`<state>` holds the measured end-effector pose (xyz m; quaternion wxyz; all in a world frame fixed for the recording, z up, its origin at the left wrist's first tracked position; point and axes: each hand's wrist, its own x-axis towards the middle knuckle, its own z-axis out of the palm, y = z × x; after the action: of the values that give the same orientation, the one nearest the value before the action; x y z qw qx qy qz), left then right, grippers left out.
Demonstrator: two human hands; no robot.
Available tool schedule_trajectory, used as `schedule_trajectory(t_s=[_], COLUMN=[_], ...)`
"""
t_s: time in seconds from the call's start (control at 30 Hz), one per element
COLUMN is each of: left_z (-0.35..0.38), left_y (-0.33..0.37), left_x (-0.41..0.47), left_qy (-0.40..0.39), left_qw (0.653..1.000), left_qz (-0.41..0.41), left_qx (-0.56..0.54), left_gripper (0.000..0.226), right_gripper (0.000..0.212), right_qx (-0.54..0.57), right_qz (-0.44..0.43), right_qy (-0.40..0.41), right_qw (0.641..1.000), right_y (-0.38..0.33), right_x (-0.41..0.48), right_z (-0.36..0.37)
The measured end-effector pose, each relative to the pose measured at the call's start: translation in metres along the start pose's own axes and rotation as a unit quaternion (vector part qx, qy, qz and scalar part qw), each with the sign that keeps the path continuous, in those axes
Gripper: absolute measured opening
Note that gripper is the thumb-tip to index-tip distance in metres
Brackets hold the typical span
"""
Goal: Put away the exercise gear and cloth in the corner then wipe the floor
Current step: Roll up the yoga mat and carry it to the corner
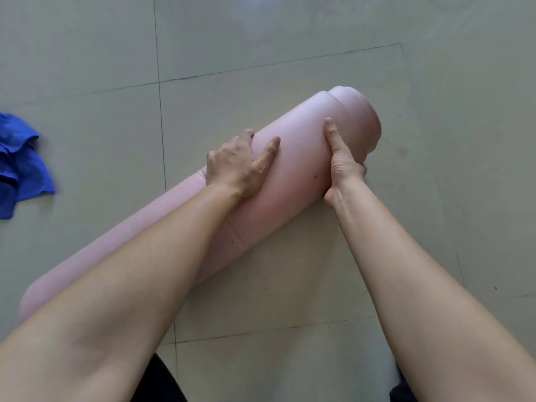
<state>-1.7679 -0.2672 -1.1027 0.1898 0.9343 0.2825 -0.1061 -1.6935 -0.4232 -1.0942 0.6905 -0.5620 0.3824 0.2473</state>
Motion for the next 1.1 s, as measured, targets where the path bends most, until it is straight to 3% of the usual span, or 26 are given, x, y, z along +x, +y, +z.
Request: schedule_trajectory(t_s=[0.13, 0.33, 0.57, 0.83, 0.9, 0.97, 1.1], left_z=[-0.026, -0.111, -0.239, -0.308, -0.306, -0.305, -0.325], left_y=[-0.011, 0.008, 0.078, 0.128, 0.133, 0.140, 0.159], left_x=[-0.001, -0.027, -0.044, -0.088, -0.092, -0.096, -0.111], left_qy=[0.013, 0.147, 0.174, 0.152, 0.131, 0.103, 0.075], left_qw=[0.998, 0.973, 0.912, 0.854, 0.845, 0.832, 0.765], left_qz=[0.023, 0.069, 0.168, 0.235, 0.241, 0.244, 0.257], left_qx=[-0.064, -0.167, -0.331, -0.439, -0.458, -0.487, -0.586], left_gripper=[0.071, 0.067, 0.087, 0.091, 0.089, 0.085, 0.075], right_gripper=[0.101, 0.091, 0.113, 0.117, 0.110, 0.098, 0.055], right_qx=[-0.001, 0.000, -0.054, -0.128, -0.126, -0.112, -0.077], right_qz=[-0.031, -0.180, -0.444, -0.595, -0.591, -0.545, -0.440], right_qy=[0.009, -0.084, -0.113, -0.050, -0.066, -0.110, -0.180], right_qw=[0.999, 0.980, 0.887, 0.792, 0.794, 0.824, 0.876], right_y=[-0.016, -0.075, -0.176, -0.225, -0.229, -0.229, -0.219], right_x=[-0.030, -0.104, -0.218, -0.305, -0.312, -0.318, -0.315], right_z=[0.010, 0.028, 0.037, 0.022, 0.010, -0.006, -0.033])
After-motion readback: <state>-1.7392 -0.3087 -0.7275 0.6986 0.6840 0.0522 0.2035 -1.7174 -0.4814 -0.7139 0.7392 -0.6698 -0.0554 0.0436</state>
